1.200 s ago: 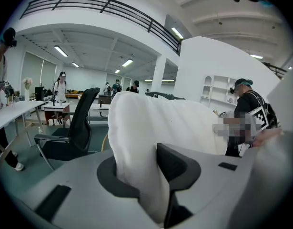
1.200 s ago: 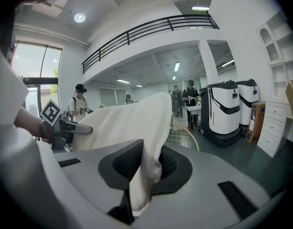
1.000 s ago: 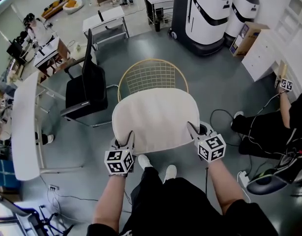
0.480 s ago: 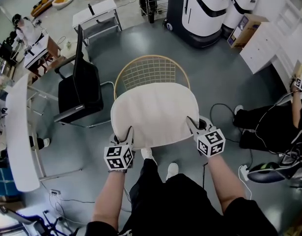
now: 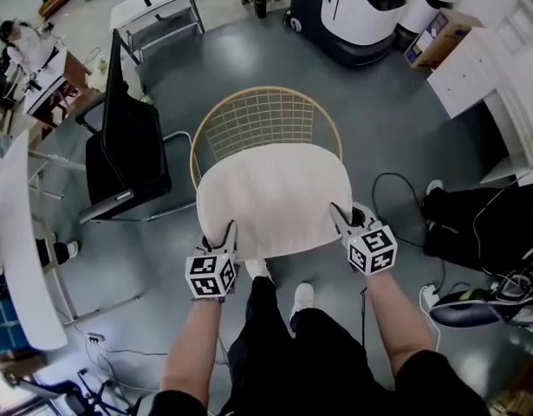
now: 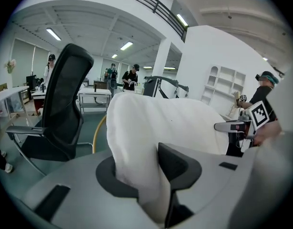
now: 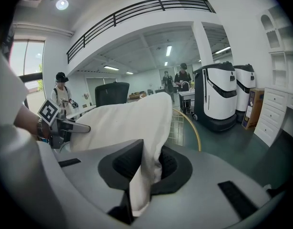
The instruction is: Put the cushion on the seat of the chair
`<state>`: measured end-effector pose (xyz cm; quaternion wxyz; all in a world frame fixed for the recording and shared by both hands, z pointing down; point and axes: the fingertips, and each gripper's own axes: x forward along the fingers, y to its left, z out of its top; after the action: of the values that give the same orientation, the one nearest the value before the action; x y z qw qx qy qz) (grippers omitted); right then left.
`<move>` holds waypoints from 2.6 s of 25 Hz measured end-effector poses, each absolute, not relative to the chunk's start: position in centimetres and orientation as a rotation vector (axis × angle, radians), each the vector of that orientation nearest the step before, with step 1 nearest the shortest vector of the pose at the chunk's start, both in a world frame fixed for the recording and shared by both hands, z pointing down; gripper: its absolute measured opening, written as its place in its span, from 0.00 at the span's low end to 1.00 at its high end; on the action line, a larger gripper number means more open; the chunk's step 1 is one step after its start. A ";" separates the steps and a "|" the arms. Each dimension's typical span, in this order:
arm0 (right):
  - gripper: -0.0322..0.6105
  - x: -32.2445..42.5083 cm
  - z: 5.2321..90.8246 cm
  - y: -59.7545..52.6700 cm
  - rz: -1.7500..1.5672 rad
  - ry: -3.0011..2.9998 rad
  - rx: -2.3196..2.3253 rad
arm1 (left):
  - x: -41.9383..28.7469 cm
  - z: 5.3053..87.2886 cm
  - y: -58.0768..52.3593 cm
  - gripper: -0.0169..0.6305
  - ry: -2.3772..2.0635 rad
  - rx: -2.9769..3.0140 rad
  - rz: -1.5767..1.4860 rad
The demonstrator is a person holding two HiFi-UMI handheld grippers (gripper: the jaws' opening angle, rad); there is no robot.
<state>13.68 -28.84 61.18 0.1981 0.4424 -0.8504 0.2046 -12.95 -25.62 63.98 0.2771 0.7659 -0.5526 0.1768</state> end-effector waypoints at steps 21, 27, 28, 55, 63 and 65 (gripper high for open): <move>0.14 12.5 81.6 -37.5 0.712 -2.202 1.205 | -14.3 83.9 -34.1 0.27 -1.358 1.971 0.587; 0.14 12.8 87.3 -39.1 0.729 -2.175 1.190 | -14.2 88.5 -35.5 0.28 -1.330 1.958 0.626; 0.14 12.8 88.1 -39.3 0.731 -2.172 1.188 | -14.3 89.1 -35.6 0.29 -1.331 1.954 0.631; 0.24 12.1 95.2 -43.1 0.697 -1.961 1.212 | -18.2 92.1 -36.2 0.37 -1.635 1.809 0.815; 0.70 13.2 93.8 -43.4 0.567 -1.898 1.291 | -16.2 89.8 -35.2 0.32 -1.584 1.890 0.762; 0.67 12.9 92.4 -43.7 0.502 -1.919 1.300 | -15.6 88.8 -35.2 0.26 -1.572 1.919 0.730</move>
<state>12.92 -43.69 92.42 0.3753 0.5081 -0.7500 0.1963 -15.63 -35.24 88.81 0.2740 0.7137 -0.5847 0.2714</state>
